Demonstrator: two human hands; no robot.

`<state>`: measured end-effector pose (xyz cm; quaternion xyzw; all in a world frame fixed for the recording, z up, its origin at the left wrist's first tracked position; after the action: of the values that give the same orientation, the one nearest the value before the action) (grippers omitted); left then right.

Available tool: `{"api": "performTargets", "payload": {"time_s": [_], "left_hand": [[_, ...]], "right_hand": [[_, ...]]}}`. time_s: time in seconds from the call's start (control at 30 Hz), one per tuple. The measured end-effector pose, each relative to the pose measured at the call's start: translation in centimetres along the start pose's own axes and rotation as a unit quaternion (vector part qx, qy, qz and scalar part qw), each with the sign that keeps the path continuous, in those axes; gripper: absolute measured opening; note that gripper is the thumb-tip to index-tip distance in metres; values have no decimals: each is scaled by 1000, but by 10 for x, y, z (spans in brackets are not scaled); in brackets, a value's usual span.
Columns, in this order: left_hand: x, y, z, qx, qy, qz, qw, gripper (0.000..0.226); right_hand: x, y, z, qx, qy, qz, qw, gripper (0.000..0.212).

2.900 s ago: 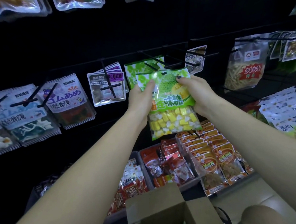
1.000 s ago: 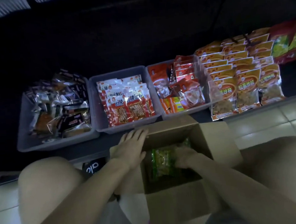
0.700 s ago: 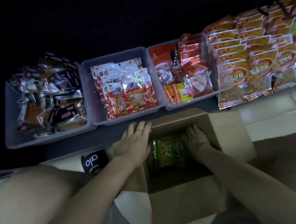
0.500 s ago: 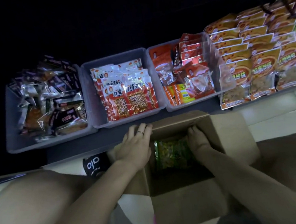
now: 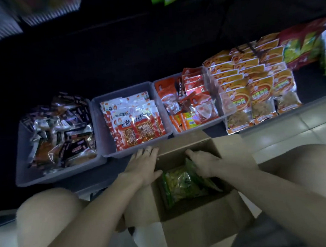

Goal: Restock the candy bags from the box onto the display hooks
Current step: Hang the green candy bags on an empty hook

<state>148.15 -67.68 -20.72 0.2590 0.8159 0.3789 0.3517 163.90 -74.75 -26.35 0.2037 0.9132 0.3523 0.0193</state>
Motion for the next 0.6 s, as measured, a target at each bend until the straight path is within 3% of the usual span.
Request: {"api": "performTargets", "payload": {"time_s": [0.2, 0.23, 0.33, 0.37, 0.6], "left_hand": [[-63, 63, 12, -44, -88, -90, 991, 99], [-74, 72, 13, -51, -105, -130, 985, 89], [-97, 104, 7, -113, -129, -281, 944, 25], [-100, 117, 3, -145, -132, -322, 926, 14], [-110, 205, -39, -305, -144, -400, 852, 8]], "right_hand": [[19, 102, -76, -53, 90, 94, 990, 35], [20, 122, -91, -73, 103, 120, 985, 33], [22, 179, -141, -142, 139, 196, 960, 31], [22, 194, -155, -166, 148, 216, 951, 29], [-32, 274, -208, -325, 155, 374, 855, 14]]}}
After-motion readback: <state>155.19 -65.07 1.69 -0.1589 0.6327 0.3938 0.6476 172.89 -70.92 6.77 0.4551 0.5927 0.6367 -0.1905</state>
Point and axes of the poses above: each hand's wrist, its own z-axis towards the middle knuckle, its own y-axis out of the back of the hand, x = y × z, the point moved 10 cm from there along z, towards the middle knuckle, and after that the axes turned 13 degrees about -y, right-handed, at the moved point
